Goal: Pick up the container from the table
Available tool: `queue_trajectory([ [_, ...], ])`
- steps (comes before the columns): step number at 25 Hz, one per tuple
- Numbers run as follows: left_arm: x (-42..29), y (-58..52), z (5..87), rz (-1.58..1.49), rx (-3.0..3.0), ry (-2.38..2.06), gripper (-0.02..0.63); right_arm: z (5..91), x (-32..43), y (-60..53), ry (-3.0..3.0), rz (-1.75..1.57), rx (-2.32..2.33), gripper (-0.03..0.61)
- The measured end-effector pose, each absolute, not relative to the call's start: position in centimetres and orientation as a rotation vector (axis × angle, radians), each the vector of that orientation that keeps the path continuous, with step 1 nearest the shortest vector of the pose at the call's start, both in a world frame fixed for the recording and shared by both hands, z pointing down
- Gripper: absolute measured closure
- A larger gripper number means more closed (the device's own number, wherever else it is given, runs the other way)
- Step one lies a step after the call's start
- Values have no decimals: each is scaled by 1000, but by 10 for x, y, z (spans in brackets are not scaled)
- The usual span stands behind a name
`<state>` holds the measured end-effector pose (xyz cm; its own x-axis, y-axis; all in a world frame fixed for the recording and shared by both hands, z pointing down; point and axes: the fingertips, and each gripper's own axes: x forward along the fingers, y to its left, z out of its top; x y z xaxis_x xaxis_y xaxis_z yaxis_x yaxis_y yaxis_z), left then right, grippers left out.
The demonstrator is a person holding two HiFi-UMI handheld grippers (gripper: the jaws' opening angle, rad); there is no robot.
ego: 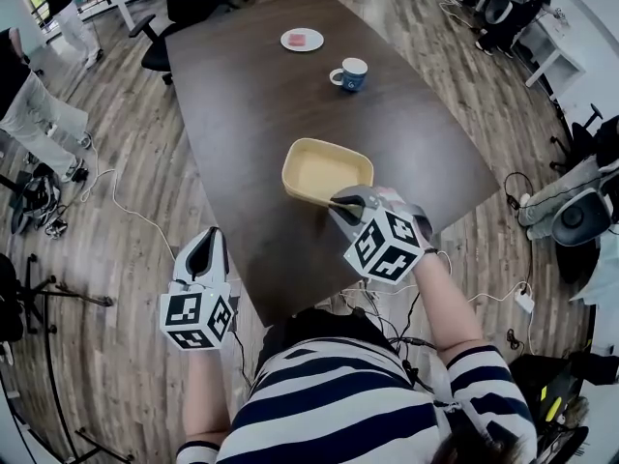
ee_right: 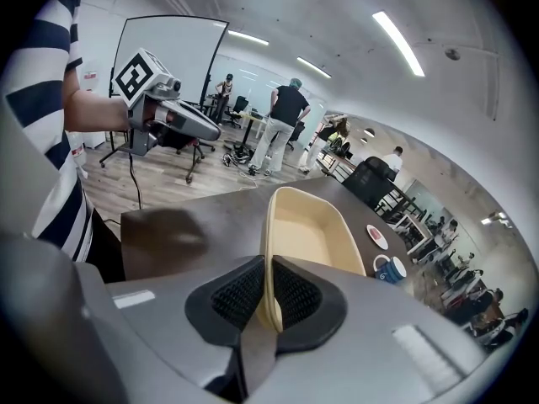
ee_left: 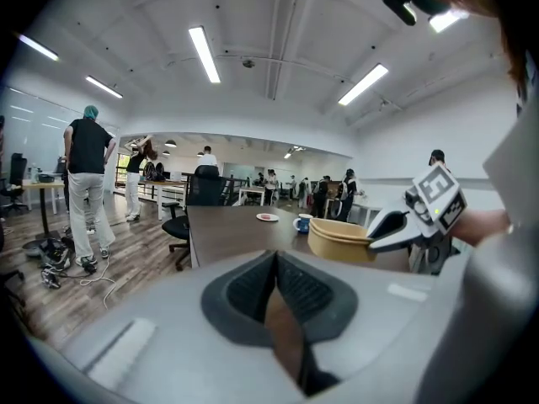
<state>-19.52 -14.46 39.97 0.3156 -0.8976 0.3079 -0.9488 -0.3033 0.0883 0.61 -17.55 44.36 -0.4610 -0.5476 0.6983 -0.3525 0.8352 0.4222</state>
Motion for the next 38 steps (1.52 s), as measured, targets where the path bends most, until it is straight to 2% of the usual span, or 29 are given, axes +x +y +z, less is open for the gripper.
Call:
queue_trajectory([
  [16, -198, -118, 418, 317, 2288, -1695, 614, 454, 11, -129, -2106, -245, 635, 554],
  [38, -207, -126, 429, 325, 2283, -1660, 614, 459, -1, -134, -2096, -227, 633, 554],
])
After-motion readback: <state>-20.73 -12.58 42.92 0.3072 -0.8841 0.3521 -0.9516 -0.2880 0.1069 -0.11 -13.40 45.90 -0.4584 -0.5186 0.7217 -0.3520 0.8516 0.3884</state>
